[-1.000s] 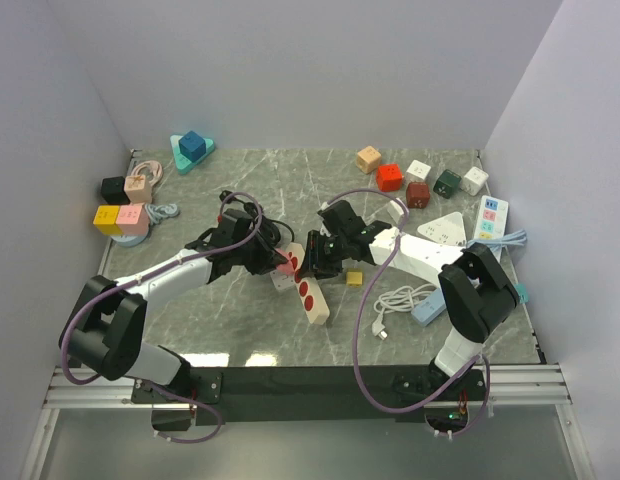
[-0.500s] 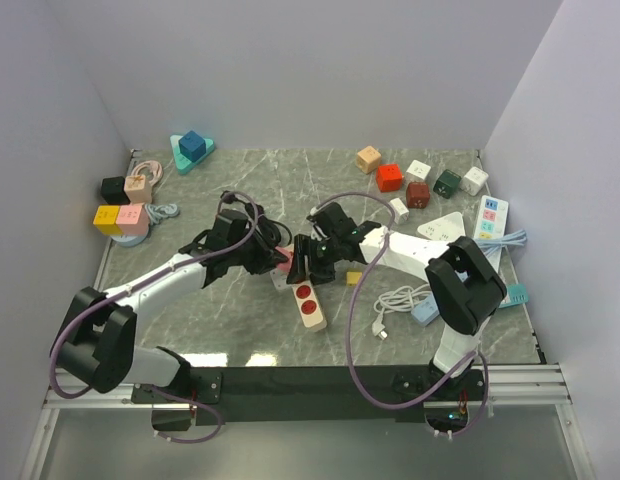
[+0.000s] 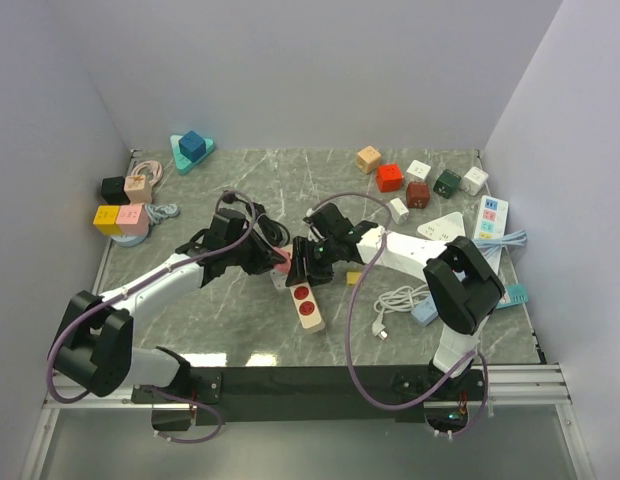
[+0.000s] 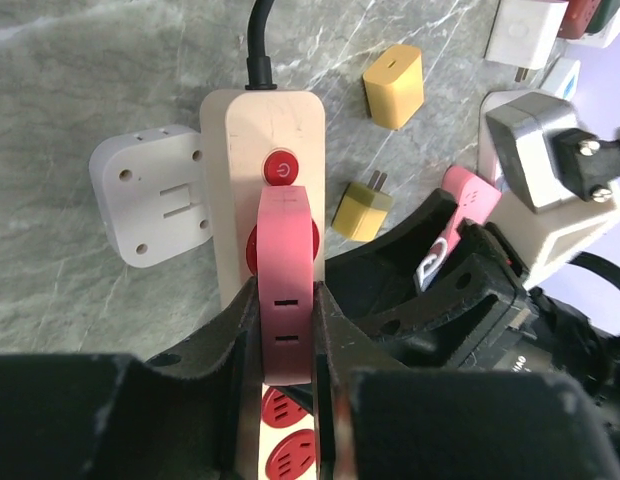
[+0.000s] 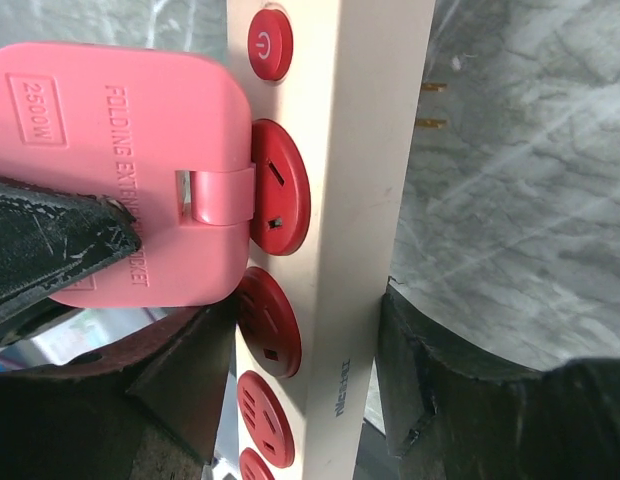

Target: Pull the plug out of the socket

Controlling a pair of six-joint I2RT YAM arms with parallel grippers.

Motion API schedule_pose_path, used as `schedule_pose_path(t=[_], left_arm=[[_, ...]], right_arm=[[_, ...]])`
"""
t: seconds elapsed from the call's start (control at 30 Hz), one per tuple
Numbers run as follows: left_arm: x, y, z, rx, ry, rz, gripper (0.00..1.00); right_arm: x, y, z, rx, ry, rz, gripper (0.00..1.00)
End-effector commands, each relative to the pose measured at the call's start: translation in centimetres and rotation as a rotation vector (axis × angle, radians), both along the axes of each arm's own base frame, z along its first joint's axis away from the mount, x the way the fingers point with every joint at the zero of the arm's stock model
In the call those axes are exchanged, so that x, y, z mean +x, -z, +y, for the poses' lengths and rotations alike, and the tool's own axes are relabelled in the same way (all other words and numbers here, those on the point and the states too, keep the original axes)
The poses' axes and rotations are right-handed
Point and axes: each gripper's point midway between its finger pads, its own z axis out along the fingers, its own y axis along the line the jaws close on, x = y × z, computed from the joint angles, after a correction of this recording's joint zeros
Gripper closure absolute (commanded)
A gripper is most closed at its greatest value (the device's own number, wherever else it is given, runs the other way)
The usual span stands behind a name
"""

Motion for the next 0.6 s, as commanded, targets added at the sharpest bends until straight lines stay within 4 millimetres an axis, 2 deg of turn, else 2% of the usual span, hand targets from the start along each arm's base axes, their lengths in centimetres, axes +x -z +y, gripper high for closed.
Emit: schedule_pose_path(t=[0.0, 0.07, 0.1, 0.17, 0.27, 0.3, 0.43, 0.53, 0.57], left_arm=[[0.3, -6.5, -2.3, -0.129, 0.102, -0.142, 0.99], [0.0, -6.4, -1.9, -0.097, 0.109, -0.131, 0.99], [0.3, -6.9, -1.7, -0.08, 0.106, -0.14, 0.99], [0.3, -7.3, -1.4, -0.044, 0.121, -0.145, 0.99], [0.5, -8.2, -1.2, -0.001, 0.142, -0.148, 1.0], [0.4, -7.6, -1.0, 0.024, 0.15, -0.127, 0.99], [0.2, -7.2, -1.1, 0.04, 0.168, -0.099, 0.99], [0.2, -7.5, -0.9, 0.05, 0.163, -0.099, 0.99], [0.5, -8.2, -0.7, 0.057, 0.152, -0.116, 0.99]], right_arm=[[2.2, -1.6, 0.6, -0.047, -0.006, -0.12, 1.0], [2.9, 0.0, -1.7, -0.204, 0.018, -0.136, 1.0], [2.7, 1.0, -3.0, -0.277, 0.026, -0.117, 1.0], [3.5, 2.1, -5.1, -0.399, 0.057, -0.154, 1.0], [3.7, 3.3, -7.5, -0.525, 0.071, -0.17, 1.0], [3.6, 3.5, -7.9, -0.547, 0.074, -0.168, 1.0], [4.1, 3.3, -8.9, -0.598, 0.095, -0.197, 1.0], [4.6, 2.8, -9.5, -0.632, 0.115, -0.218, 1.0], [4.8, 2.5, -9.6, -0.636, 0.122, -0.228, 1.0]])
